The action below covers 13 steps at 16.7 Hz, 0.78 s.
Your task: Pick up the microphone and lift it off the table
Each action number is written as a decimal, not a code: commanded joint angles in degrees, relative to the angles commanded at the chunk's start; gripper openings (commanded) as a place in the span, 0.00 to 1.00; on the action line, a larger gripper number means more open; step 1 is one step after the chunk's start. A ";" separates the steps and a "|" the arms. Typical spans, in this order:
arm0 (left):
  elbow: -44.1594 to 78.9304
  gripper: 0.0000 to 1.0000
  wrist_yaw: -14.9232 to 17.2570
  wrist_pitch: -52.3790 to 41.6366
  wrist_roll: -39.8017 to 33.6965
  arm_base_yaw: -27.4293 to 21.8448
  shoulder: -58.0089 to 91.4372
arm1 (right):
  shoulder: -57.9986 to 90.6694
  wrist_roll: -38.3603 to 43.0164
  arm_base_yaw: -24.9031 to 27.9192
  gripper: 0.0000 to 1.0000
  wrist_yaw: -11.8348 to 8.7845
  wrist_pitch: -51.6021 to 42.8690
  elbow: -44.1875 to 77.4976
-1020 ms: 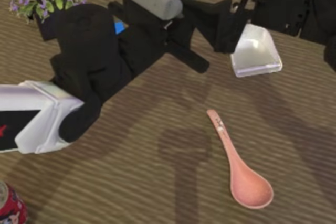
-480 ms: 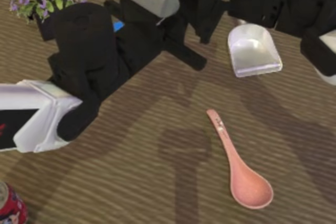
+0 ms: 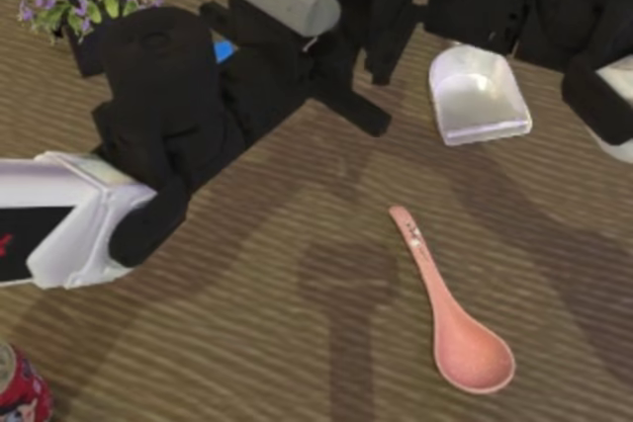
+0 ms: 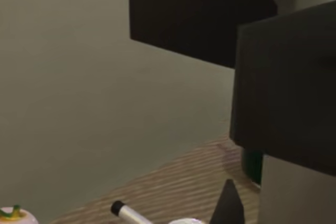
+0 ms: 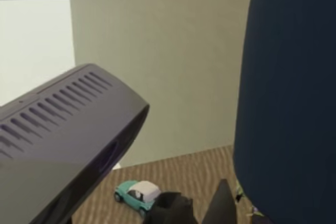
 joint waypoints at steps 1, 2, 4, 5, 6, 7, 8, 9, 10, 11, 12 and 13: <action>0.00 0.00 0.00 0.00 0.00 0.00 0.00 | 0.00 0.00 0.00 0.25 0.00 0.00 0.00; 0.00 0.00 0.00 0.00 0.00 0.00 0.00 | 0.00 0.00 0.00 0.17 0.00 0.00 0.00; 0.00 0.00 0.00 0.00 0.00 0.00 0.00 | 0.00 0.00 0.00 0.02 0.00 0.00 0.00; 0.00 0.00 0.00 0.00 0.00 0.00 0.00 | 0.00 0.00 0.00 0.00 0.00 0.00 0.00; 0.00 0.00 0.00 0.00 0.00 0.00 0.00 | 0.00 0.00 0.00 0.00 0.00 0.00 0.00; 0.00 0.00 0.00 0.00 0.00 0.00 0.00 | 0.00 0.00 0.00 0.00 0.00 0.00 0.00; 0.00 0.00 0.00 0.00 0.00 0.00 0.00 | 0.00 0.00 0.00 0.00 0.00 0.00 0.00; 0.00 0.00 0.00 0.00 0.00 0.00 0.00 | 0.00 0.00 0.00 0.00 0.00 0.00 0.00; 0.00 0.00 0.00 0.00 0.00 0.00 0.00 | 0.00 0.00 0.00 0.00 0.00 0.00 0.00; 0.00 0.00 0.00 0.00 0.00 0.00 0.00 | 0.00 0.00 0.00 0.00 0.00 0.00 0.00; 0.00 0.00 0.00 0.00 0.00 0.00 0.00 | 0.00 0.00 0.00 0.00 0.00 0.00 0.00; 0.00 0.00 0.00 0.00 0.00 0.00 0.00 | 0.00 0.00 0.00 0.00 0.00 0.00 0.00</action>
